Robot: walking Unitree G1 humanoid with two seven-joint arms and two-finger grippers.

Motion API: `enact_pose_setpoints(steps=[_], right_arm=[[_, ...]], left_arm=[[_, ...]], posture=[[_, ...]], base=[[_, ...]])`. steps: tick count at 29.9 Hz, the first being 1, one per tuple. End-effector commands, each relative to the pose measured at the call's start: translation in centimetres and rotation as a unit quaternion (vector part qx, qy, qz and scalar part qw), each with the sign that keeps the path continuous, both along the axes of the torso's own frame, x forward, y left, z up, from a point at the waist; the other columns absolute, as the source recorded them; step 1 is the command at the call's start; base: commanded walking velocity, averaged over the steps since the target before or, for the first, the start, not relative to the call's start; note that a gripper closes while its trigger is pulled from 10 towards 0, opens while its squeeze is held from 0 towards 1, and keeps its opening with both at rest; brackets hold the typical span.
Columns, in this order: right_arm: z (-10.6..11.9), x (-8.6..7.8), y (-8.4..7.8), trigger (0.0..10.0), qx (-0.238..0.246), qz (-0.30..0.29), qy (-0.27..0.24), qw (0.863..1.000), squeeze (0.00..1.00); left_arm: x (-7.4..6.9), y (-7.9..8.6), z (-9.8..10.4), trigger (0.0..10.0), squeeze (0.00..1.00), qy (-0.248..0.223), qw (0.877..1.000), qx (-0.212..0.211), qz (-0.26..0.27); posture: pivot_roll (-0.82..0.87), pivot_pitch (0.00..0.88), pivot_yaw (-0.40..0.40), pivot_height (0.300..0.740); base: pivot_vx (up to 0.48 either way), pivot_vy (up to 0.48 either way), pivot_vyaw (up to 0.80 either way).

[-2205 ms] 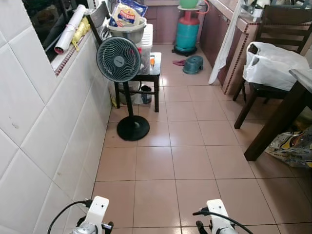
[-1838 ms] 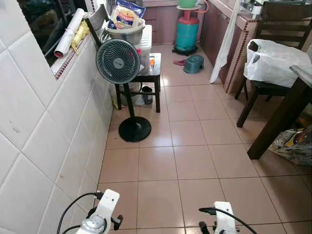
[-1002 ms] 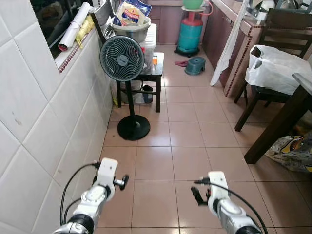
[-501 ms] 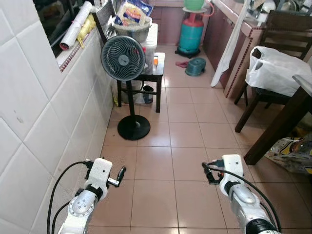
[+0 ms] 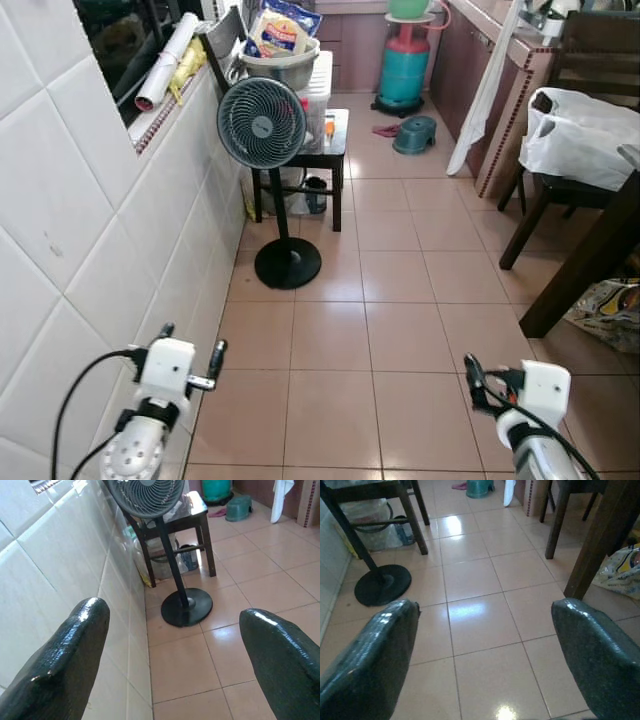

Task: Setting the table

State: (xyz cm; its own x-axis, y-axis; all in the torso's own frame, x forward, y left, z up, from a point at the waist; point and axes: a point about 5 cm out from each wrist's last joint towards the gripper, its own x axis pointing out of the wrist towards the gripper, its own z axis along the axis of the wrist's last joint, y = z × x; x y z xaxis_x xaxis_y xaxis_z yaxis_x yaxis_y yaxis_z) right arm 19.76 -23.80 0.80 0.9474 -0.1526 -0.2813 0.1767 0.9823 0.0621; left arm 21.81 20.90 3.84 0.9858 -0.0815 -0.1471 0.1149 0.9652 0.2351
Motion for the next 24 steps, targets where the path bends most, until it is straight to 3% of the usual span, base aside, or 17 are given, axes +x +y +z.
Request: enact_pose_setpoints(steps=[1, 4, 24], right_arm=[[0.91, 0.38, 0.39, 10.0, 0.005, 0.006, -0.014, 1.0, 0.0], [1.8, -0.02, 1.19, 10.0, -0.006, 0.031, -0.015, 0.999, 0.0], [1.8, -0.02, 1.19, 10.0, -0.006, 0.031, -0.015, 0.999, 0.0]], left_arm=[[0.08, 0.13, 0.7, 10.0, 0.0, -0.005, 1.0, -0.006, 0.005], [0.29, -0.81, 1.47, 10.0, 0.0, -0.014, 1.0, -0.012, -0.017], [0.29, -0.81, 1.47, 10.0, 0.0, -0.014, 1.0, -0.012, -0.017]], posture=[[0.04, 0.0, 0.055, 0.74], [0.04, 0.0, 0.056, 0.74], [0.04, 0.0, 0.056, 0.74]], base=[[0.0, 0.0, 0.0], [0.0, 0.0, 0.0], [0.0, 0.0, 0.0]])
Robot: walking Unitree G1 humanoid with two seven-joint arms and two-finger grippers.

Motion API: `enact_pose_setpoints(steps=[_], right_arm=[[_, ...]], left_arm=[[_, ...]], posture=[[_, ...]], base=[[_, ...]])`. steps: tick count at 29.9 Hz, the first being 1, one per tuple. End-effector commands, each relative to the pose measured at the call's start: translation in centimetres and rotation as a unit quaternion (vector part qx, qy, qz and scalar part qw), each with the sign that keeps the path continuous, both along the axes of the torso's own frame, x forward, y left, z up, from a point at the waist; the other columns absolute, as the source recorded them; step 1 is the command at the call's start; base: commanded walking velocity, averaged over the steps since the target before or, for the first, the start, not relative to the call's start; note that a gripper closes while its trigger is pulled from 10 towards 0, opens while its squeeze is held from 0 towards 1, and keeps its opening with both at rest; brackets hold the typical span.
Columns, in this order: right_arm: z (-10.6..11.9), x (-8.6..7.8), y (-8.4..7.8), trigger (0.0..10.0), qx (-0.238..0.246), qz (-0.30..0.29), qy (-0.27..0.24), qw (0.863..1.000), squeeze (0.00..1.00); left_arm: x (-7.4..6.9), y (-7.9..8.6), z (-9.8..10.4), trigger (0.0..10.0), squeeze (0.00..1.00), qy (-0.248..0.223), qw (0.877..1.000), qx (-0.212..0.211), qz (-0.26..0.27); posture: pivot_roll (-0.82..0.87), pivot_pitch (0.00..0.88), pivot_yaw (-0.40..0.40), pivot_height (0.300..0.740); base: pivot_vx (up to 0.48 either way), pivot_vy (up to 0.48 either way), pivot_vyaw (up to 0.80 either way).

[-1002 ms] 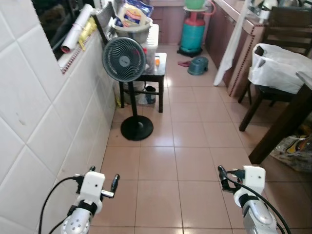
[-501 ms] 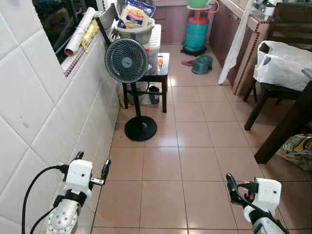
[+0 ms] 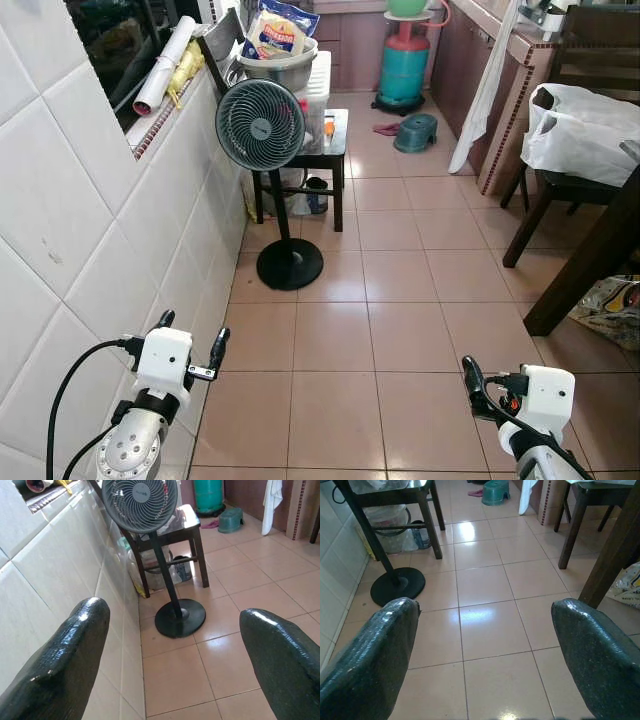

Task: Setting the table

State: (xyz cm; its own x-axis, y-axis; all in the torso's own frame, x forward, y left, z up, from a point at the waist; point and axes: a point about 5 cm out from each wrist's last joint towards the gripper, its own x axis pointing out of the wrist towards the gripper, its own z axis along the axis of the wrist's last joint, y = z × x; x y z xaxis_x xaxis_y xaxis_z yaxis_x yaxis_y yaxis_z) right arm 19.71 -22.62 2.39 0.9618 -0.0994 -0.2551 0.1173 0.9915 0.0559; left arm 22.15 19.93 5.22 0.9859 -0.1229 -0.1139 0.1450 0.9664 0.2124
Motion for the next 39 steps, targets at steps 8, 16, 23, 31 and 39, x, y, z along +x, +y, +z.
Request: enact_pose_setpoints(steps=[8, 16, 23, 31, 39], right_arm=[[0.21, 0.03, 0.01, 10.0, -0.001, 0.002, -0.002, 1.0, 0.0], [0.21, 0.03, 0.01, 10.0, -0.001, 0.002, -0.002, 1.0, 0.0], [0.21, 0.03, 0.01, 10.0, -0.001, 0.002, -0.002, 1.0, 0.0], [0.21, 0.03, 0.01, 10.0, -0.001, 0.002, -0.002, 1.0, 0.0], [0.21, 0.03, 0.01, 10.0, -0.001, 0.002, -0.002, 1.0, 0.0]], left_arm=[[-0.05, 0.16, 0.09, 10.0, 0.0, 0.001, 1.0, 0.002, 0.002], [-0.05, 0.16, 0.09, 10.0, 0.0, 0.001, 1.0, 0.002, 0.002], [-0.05, 0.16, 0.09, 10.0, 0.0, 0.001, 1.0, 0.002, 0.002], [-0.05, 0.16, 0.09, 10.0, 0.0, 0.001, 1.0, 0.002, 0.002], [-0.05, 0.16, 0.09, 10.0, 0.0, 0.001, 1.0, 0.002, 0.002]], posture=[[0.04, 0.0, 0.056, 0.74], [0.04, 0.0, 0.056, 0.74], [0.04, 0.0, 0.056, 0.74], [0.04, 0.0, 0.056, 0.74], [0.04, 0.0, 0.056, 0.74]], base=[[0.0, 0.0, 0.0], [0.0, 0.0, 0.0], [0.0, 0.0, 0.0], [0.0, 0.0, 0.0], [0.0, 0.0, 0.0]])
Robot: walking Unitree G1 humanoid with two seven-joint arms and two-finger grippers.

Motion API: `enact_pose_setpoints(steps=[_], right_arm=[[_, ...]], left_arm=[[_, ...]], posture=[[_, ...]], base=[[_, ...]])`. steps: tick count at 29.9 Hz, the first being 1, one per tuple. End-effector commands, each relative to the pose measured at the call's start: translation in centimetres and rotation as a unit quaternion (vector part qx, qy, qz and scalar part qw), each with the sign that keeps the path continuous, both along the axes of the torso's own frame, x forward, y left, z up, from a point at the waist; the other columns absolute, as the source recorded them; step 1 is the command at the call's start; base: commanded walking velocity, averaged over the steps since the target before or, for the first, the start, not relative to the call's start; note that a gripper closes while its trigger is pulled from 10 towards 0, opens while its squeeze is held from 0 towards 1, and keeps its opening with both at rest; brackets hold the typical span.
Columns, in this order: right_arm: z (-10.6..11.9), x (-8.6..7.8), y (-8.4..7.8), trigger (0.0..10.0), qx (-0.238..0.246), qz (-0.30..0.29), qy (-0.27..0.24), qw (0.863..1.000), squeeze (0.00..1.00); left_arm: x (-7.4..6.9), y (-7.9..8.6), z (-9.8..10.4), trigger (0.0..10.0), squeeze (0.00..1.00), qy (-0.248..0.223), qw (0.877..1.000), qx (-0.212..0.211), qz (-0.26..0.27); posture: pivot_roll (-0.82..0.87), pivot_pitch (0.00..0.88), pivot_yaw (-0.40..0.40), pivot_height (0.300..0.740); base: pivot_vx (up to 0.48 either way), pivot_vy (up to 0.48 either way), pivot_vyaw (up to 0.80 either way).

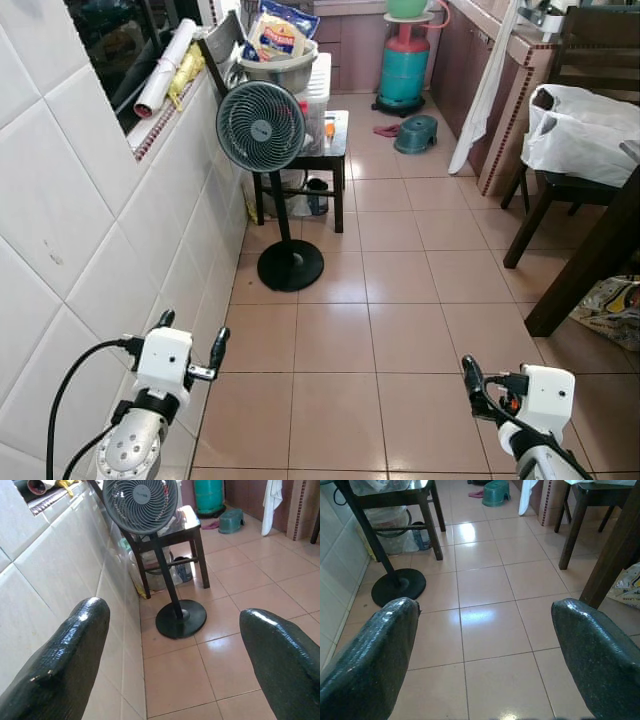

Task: Setting the table

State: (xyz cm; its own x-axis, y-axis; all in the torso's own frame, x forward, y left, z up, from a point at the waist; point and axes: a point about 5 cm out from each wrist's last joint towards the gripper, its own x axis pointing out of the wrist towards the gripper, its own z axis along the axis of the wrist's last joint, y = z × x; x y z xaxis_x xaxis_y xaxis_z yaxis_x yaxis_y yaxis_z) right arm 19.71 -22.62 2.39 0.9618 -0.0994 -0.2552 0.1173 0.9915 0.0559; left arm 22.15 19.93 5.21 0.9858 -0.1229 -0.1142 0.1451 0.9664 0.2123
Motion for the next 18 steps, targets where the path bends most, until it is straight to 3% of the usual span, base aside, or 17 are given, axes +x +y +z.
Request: enact_pose_setpoints(steps=[1, 2, 3, 4, 5, 10, 13, 18], right_arm=[[0.2, 0.0, 0.0, 10.0, -0.001, 0.002, -0.002, 1.0, 0.0], [1.8, 1.2, 1.3, 10.0, 0.014, 0.024, -0.011, 1.0, 0.0], [1.8, 1.2, 1.3, 10.0, 0.014, 0.024, -0.011, 1.0, 0.0], [3.4, 2.7, 2.6, 10.0, 0.024, 0.047, -0.03, 0.998, 0.0], [3.7, 3.1, 2.8, 10.0, 0.02, 0.052, -0.034, 0.998, 0.0], [3.8, 3.4, 2.9, 10.0, -0.018, 0.056, -0.039, 0.998, 0.0], [3.9, 3.4, 3.3, 10.0, 0.007, 0.055, -0.033, 0.998, 0.0], [3.9, 3.5, 3.0, 10.0, -0.017, 0.035, -0.016, 0.999, 0.0]], left_arm=[[0.0, 0.2, 0.1, 10.0, 0.0, 0.001, 1.0, 0.002, 0.002], [0.7, -0.7, 0.3, 10.0, 0.0, 0.01, 0.999, -0.04, 0.011], [0.7, -0.7, 0.3, 10.0, 0.0, 0.01, 0.999, -0.04, 0.011], [1.8, -1.6, 0.2, 10.0, 0.0, 0.02, 0.995, -0.096, 0.022], [2.1, -1.8, 0.2, 10.0, 0.0, 0.021, 0.994, -0.105, 0.021], [2.3, -2.0, 0.3, 10.0, 0.0, 0.021, 0.994, -0.106, 0.012], [2.5, -2.1, 0.4, 10.0, 0.0, 0.024, 0.994, -0.107, 0.008], [2.7, -2.2, 0.5, 10.0, 0.0, 0.026, 0.994, -0.102, 0.001]], posture=[[0.04, 0.0, 0.056, 0.74], [0.03, 0.0, 0.034, 0.74], [0.03, 0.0, 0.034, 0.74], [0.03, 0.0, 0.035, 0.74], [0.03, 0.0, 0.035, 0.74], [0.03, 0.0, 0.037, 0.74], [0.03, 0.0, 0.039, 0.74], [0.03, 0.0, 0.042, 0.74]], base=[[0.0, 0.0, 0.0], [0.0, 0.0, 0.0], [0.0, 0.0, 0.0], [0.0, 0.0, 0.0], [0.0, 0.0, 0.0], [0.0, 0.0, 0.0], [0.0, 0.0, 0.0], [0.0, 0.0, 0.0]])
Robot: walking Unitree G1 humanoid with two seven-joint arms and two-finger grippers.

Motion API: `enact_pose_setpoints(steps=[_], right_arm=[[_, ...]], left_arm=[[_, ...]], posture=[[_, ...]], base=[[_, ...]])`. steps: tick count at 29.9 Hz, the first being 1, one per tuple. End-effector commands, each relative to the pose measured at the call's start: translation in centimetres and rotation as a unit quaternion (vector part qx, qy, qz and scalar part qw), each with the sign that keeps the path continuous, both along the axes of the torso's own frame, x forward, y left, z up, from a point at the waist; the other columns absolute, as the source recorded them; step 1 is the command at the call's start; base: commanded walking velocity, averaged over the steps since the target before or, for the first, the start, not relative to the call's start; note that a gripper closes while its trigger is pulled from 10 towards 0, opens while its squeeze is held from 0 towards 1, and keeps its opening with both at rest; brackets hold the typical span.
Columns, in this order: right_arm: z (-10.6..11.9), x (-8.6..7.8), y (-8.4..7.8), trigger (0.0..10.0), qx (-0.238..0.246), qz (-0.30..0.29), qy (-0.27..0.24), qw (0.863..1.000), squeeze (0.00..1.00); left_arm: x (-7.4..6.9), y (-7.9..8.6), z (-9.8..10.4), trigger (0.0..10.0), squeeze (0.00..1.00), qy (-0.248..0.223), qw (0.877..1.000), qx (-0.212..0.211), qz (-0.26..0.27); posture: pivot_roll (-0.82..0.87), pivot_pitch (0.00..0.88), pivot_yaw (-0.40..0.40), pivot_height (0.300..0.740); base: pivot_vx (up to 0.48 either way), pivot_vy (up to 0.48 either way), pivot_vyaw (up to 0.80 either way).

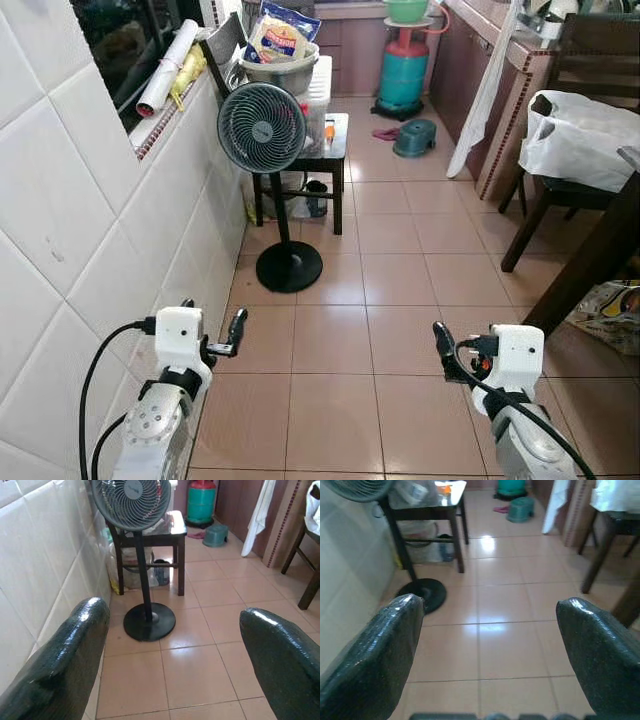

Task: Setting the table

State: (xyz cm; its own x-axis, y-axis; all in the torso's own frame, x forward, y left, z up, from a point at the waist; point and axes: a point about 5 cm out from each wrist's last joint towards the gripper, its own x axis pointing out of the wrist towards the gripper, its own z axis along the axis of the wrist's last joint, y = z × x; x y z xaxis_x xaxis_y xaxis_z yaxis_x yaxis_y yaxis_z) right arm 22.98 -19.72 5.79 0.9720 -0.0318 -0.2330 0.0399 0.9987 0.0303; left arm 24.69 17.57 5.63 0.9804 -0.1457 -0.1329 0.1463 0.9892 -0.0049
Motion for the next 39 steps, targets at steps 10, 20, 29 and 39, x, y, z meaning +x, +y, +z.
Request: enact_pose_setpoints(steps=[10, 20, 29, 39], right_arm=[[0.7, -0.1, 0.6, 10.0, 0.009, 0.01, -0.004, 1.0, 0.0], [0.8, 0.1, 0.6, 10.0, 0.005, 0.008, -0.005, 1.0, 0.0], [0.9, 0.7, 0.6, 10.0, 0.002, 0.009, -0.008, 1.0, 0.0], [0.8, 0.4, 0.7, 10.0, 0.0, 0.007, -0.004, 1.0, 0.0]], left_arm=[[0.8, -0.4, 0.3, 10.0, 0.0, 0.012, 0.999, 0.029, -0.036], [0.9, 0.1, -0.1, 10.0, 0.0, 0.028, 0.999, 0.016, -0.007], [1.2, 0.4, 0.2, 10.0, 0.0, 0.025, 0.999, 0.015, 0.014], [1.3, 0.6, 0.1, 10.0, 0.0, 0.032, 0.999, 0.019, 0.024]], posture=[[0.02, 0.0, 0.058, 0.74], [0.02, 0.0, 0.06, 0.74], [0.04, 0.0, 0.053, 0.74], [0.03, 0.0, 0.059, 0.74]], base=[[0.0, 0.0, -0.24], [0.0, 0.0, -0.79], [0.0, 0.0, -0.79], [0.0, 0.0, -0.78]])
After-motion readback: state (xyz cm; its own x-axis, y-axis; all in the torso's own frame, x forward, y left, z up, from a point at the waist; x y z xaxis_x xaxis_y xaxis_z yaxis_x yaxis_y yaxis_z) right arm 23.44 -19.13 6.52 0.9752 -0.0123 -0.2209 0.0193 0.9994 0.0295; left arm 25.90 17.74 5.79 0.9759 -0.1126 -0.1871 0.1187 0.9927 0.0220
